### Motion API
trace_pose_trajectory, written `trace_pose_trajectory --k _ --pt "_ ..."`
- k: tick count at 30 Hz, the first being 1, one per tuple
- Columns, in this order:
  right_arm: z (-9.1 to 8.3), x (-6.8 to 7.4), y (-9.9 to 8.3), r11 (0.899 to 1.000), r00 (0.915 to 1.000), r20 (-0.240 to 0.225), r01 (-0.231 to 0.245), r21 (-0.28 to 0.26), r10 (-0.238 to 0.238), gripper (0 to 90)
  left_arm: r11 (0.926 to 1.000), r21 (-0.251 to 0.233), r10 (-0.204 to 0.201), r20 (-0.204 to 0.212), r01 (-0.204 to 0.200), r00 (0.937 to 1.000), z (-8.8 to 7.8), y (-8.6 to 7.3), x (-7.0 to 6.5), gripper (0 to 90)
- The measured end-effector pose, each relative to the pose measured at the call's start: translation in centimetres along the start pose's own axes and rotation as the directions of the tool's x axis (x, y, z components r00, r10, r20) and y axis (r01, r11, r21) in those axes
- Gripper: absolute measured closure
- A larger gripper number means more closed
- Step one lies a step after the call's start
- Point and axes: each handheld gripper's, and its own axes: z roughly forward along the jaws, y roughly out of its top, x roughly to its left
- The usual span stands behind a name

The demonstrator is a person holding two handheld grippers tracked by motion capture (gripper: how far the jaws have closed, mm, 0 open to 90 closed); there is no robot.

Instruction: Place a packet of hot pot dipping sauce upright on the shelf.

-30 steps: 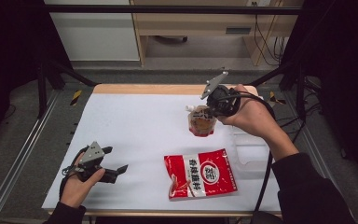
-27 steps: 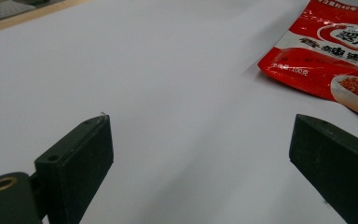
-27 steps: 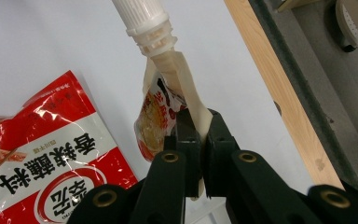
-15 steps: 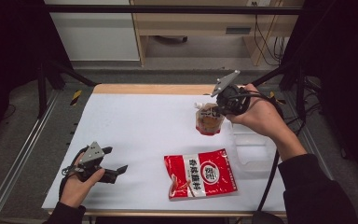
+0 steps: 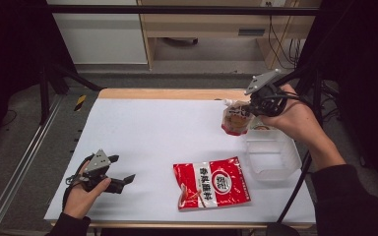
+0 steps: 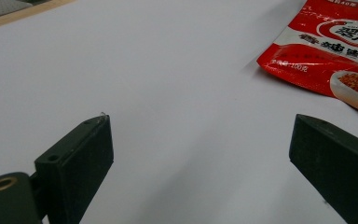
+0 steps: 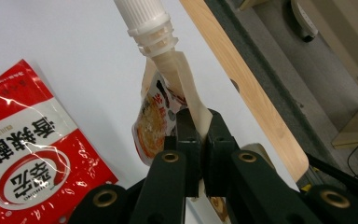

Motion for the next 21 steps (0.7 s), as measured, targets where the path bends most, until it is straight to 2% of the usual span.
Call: trace_pose_trajectory --k 11,15,21 --pt "-1.2 -2.1 -2.9 0.998 0.9968 0.059 -0.056 0.01 0.055 87.3 0.9999 0.012 0.006 0.007 -0.006 1.0 0.2 0.0 -0.2 6.3" --pt "-1.4 -3.0 -4.0 0.996 0.9942 0.065 -0.086 0.013 0.085 87.3 0.9999 0.015 0.006 0.008 -0.006 0.9999 0.2 0.0 -0.2 6.3" --pt "-1.7 -3.7 -4.9 0.995 0.992 0.08 -0.099 0.016 0.098 87.3 0.9998 0.019 0.01 0.01 -0.01 0.9999 0.3 -0.1 -0.3 6.3"
